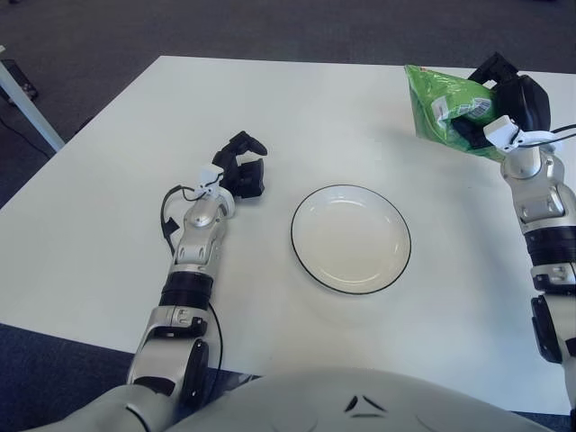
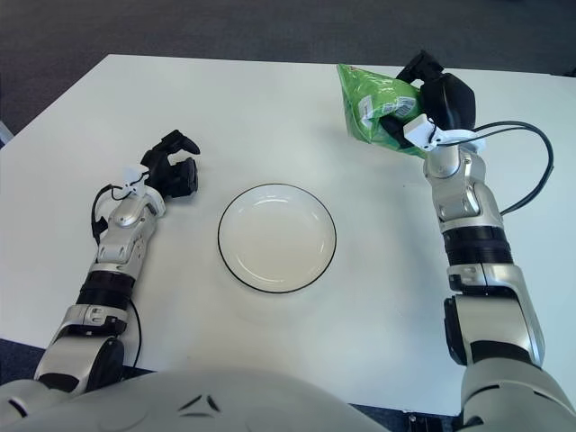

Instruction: Put the snack into the plate.

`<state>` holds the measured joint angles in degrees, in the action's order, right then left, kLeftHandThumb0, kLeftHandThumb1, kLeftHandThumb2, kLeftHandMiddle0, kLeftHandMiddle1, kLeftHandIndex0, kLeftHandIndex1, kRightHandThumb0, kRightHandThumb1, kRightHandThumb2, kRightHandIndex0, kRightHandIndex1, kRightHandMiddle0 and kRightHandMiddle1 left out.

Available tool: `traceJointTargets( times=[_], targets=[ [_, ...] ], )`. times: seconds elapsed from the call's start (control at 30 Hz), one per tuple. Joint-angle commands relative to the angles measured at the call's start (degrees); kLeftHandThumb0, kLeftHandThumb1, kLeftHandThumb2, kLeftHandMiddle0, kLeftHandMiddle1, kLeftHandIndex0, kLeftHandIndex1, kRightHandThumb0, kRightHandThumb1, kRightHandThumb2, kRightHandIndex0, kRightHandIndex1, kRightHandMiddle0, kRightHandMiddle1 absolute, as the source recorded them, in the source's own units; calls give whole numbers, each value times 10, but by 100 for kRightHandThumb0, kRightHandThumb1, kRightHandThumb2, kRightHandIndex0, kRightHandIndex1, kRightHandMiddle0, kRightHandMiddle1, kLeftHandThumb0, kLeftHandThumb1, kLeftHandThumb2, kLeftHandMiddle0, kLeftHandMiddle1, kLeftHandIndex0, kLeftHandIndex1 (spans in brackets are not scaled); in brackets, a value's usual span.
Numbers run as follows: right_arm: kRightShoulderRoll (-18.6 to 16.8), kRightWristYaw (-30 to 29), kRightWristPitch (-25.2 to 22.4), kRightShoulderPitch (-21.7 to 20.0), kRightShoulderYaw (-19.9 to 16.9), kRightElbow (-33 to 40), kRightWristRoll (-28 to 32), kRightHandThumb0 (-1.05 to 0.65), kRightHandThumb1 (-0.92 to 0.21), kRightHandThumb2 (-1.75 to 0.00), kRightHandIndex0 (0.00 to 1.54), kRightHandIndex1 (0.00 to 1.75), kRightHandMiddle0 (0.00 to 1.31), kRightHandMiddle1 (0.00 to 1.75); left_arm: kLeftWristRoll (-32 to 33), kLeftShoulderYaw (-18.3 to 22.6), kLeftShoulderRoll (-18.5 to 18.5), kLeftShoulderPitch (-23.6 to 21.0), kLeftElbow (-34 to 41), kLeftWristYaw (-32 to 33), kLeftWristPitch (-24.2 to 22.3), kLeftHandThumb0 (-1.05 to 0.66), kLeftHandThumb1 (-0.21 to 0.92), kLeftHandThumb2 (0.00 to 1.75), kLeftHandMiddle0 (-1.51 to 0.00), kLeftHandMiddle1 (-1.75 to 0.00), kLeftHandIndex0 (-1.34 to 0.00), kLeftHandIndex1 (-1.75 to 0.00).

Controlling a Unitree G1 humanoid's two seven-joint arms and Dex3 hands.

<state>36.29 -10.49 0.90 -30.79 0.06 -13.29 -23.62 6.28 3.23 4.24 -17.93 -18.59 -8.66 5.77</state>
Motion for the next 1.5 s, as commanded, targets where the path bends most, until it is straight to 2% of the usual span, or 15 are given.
traceJointTargets(
  times=[0.0, 0.17, 0.47, 0.63, 0.87, 1.3, 1.37, 1.47],
  targets=[
    [-9, 21, -25, 8, -11, 54, 2, 0, -4, -158, 88, 160, 58, 175, 0, -1, -10, 40, -36, 0, -2, -45, 42, 119, -115, -175, -53, -175],
    [-13, 37, -24, 11, -14, 79, 4, 0, -4, -159, 88, 160, 58, 175, 2, 1, -10, 37, -41, -2, 0, -45, 41, 120, -115, -175, -54, -175],
    [-37, 31, -1, 21, 5, 148, -33, 0, -3, -162, 87, 165, 59, 175, 1, 1, -8, 33, -53, -4, 7, -45, 40, 121, -117, -175, -55, -175],
    [-36, 69, 27, 31, 3, 178, -11, 0, -2, -165, 85, 170, 60, 175, 0, 2, -7, 31, -57, 0, 3, -46, 39, 123, -116, -175, -56, -175],
    [-44, 91, 55, 35, 4, 193, -8, 0, -1, -166, 85, 172, 61, 175, 1, 3, -7, 29, -60, -2, 4, -46, 38, 124, -116, -175, -56, -175],
    [-63, 170, 111, 46, 34, 220, 32, -1, 0, -167, 86, 171, 61, 175, 2, 3, -7, 27, -67, -4, 8, -46, 37, 125, -117, -175, -57, -175],
    [-67, 181, 120, 52, 39, 222, 40, -25, -12, -154, 107, 173, 64, 175, 2, 3, -7, 27, -68, -4, 9, -46, 37, 125, -117, -175, -57, -175],
    [-69, 201, 133, 60, 45, 226, 53, -42, -21, -143, 123, 174, 65, 175, 3, 4, -7, 26, -68, -5, 9, -46, 37, 125, -116, -175, -57, -175]
  ],
)
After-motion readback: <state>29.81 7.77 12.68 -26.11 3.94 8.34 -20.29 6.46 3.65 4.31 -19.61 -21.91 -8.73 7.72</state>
